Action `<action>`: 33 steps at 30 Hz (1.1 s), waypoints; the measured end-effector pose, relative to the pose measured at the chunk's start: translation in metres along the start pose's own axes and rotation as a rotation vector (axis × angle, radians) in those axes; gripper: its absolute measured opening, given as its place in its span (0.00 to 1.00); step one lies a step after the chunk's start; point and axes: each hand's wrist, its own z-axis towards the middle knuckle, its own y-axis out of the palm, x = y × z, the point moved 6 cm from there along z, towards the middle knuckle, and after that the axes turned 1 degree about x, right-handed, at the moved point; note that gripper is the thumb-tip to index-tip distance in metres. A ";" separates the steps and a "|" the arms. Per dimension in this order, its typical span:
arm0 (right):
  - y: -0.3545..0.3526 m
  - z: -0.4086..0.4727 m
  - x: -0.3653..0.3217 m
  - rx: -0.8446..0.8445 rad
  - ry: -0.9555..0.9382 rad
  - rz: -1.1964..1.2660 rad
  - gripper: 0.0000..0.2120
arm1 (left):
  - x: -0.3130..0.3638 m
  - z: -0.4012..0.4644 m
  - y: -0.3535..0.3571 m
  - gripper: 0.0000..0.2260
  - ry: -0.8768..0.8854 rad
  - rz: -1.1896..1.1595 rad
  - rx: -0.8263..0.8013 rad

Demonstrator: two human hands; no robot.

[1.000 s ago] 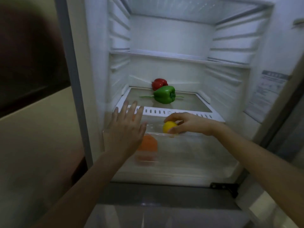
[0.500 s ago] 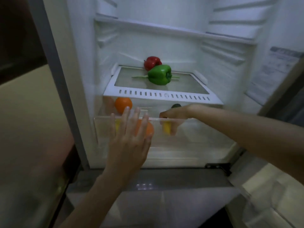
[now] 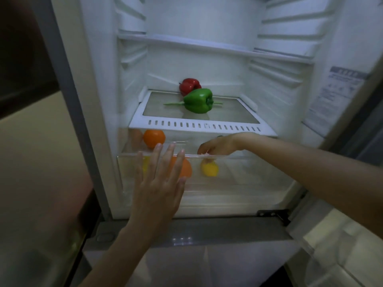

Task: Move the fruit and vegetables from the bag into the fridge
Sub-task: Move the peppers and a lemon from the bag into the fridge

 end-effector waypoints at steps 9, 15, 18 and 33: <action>-0.050 -0.063 -0.026 0.340 -0.190 0.074 0.20 | 0.006 0.004 -0.003 0.24 -0.054 -0.049 -0.165; -0.037 -0.120 -0.037 0.763 -0.148 -0.020 0.19 | 0.021 -0.002 -0.031 0.23 -0.066 -0.056 -0.149; -0.002 -0.151 -0.036 0.901 -0.035 -0.153 0.21 | 0.037 -0.016 -0.039 0.21 -0.001 -0.123 -0.168; 0.274 -0.316 -0.086 1.102 0.606 0.009 0.16 | 0.120 -0.186 -0.041 0.21 0.256 -0.436 -0.465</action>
